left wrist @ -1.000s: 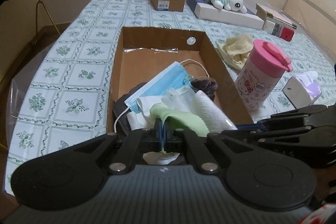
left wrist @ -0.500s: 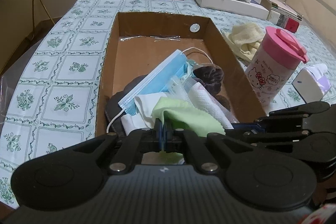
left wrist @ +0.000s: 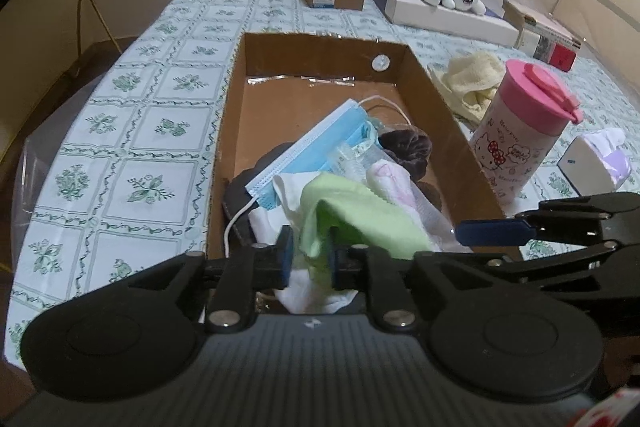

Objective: Organize soft objects
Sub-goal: 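Lower the green cloth into the box and open the left tool while the right tool releases the white towel, then move both tools toward the cream towel and black-red pad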

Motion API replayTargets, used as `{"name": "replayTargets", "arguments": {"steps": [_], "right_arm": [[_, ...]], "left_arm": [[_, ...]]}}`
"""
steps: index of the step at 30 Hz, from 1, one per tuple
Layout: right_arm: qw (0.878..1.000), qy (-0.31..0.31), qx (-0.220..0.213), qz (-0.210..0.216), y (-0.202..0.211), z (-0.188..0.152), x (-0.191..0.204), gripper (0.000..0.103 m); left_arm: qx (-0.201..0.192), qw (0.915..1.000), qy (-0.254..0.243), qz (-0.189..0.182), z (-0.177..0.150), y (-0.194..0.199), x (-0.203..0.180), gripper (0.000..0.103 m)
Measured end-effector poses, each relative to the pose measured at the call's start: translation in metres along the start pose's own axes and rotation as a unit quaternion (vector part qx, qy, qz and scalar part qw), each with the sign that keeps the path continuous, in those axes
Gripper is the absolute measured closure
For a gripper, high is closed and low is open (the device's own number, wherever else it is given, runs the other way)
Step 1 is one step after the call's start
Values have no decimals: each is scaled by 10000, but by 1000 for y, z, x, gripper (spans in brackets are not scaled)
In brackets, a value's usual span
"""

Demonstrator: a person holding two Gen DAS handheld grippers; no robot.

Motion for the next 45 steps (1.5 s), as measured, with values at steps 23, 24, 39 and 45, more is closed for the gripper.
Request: {"name": "replayTargets", "arguments": {"steps": [23, 24, 39, 45], "right_arm": [[9970, -546, -514, -179, 96, -30, -26, 57], [9967, -580, -533, -202, 100, -31, -29, 57], [9845, -1193, -882, -930, 162, -54, -97, 56], [9764, -1088, -1019, -1561, 187, -63, -123, 43]], "left_arm": [[-509, 9982, 294, 108, -19, 63, -45, 69], [-508, 9983, 289, 89, -20, 63, -49, 67], [-469, 9987, -14, -178, -23, 58, -108, 31], [-503, 9981, -106, -349, -18, 56, -130, 23]]}}
Point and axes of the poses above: each gripper's, at about its wrist camera, not at the fingertips, and y roughly against the way its jaws point, x to its left, z to its top, the point moved 5 cm from there along -y, roughly the way its jaws point, and after that the axes turned 2 degrees about y, right-handed, at the moved point
